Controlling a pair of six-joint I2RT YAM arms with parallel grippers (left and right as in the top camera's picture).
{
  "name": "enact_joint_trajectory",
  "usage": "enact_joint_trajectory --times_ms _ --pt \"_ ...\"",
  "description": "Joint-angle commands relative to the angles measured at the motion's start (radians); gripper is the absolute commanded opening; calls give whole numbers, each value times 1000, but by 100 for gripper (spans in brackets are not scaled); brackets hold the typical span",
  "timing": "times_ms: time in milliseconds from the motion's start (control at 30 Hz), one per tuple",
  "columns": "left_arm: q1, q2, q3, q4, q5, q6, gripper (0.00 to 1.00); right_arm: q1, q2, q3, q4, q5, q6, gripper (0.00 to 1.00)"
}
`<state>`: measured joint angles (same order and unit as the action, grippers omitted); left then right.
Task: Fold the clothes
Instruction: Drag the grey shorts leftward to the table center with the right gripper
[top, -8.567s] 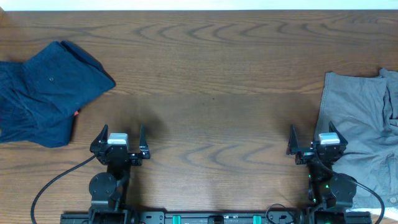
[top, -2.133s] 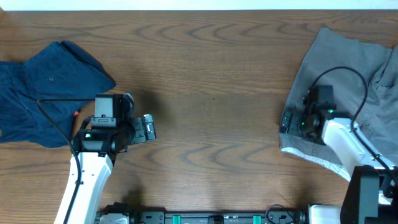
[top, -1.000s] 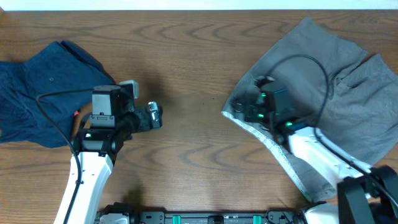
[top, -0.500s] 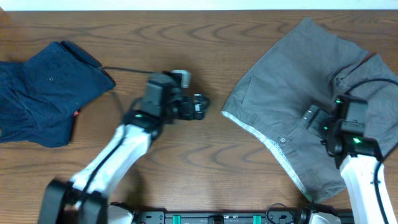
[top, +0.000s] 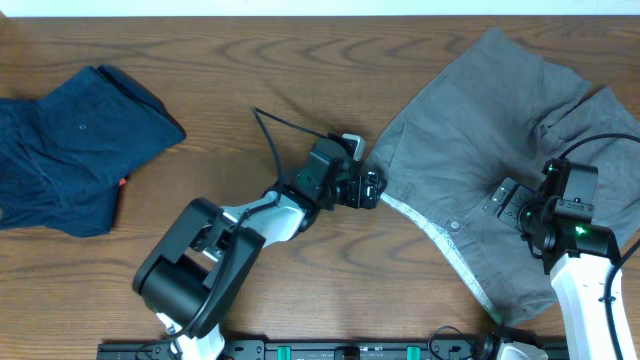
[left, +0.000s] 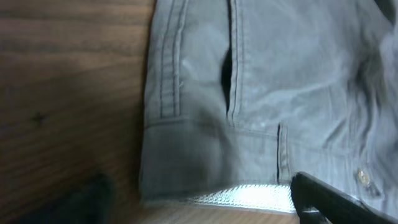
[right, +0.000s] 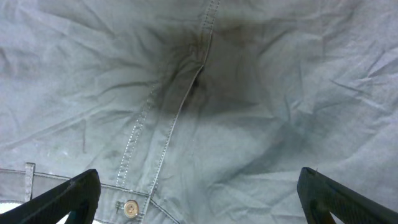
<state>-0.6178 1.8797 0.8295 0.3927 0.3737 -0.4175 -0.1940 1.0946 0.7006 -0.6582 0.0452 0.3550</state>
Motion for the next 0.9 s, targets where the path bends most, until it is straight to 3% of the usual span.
enact_joint_trajectory --times_ms 0,67,167,433,600,733,767,800,833,867 --pt "-19 50 3 7 -28 -7 56 -10 -4 6 0 6 -12 99" --pt "-21 50 3 12 -28 -7 30 -10 -4 6 -1 6 -12 99" --pt "-19 50 4 17 -28 -7 6 -10 -4 6 -1 6 -12 99" --pt "108 -35 4 10 -157 -7 6 -10 -4 6 -3 6 -12 99" --pt "319 -159 17 -41 -291 -7 6 -10 -4 6 -5 7 -12 99" --pt "509 -224 71 -79 -272 -16 7 -10 -4 6 -5 6 -12 99" --pt "550 -233 89 -107 -248 -27 27 -10 -4 6 -5 6 -12 99" --pt "588 -239 106 -138 -197 -29 70 -10 -3 6 -4 6 -12 99" --pt "612 -242 115 -164 -146 -30 98 -10 -3 6 -4 6 -12 99" --pt "632 -244 120 -196 -84 -30 98 -10 -3 6 -4 6 -12 99"
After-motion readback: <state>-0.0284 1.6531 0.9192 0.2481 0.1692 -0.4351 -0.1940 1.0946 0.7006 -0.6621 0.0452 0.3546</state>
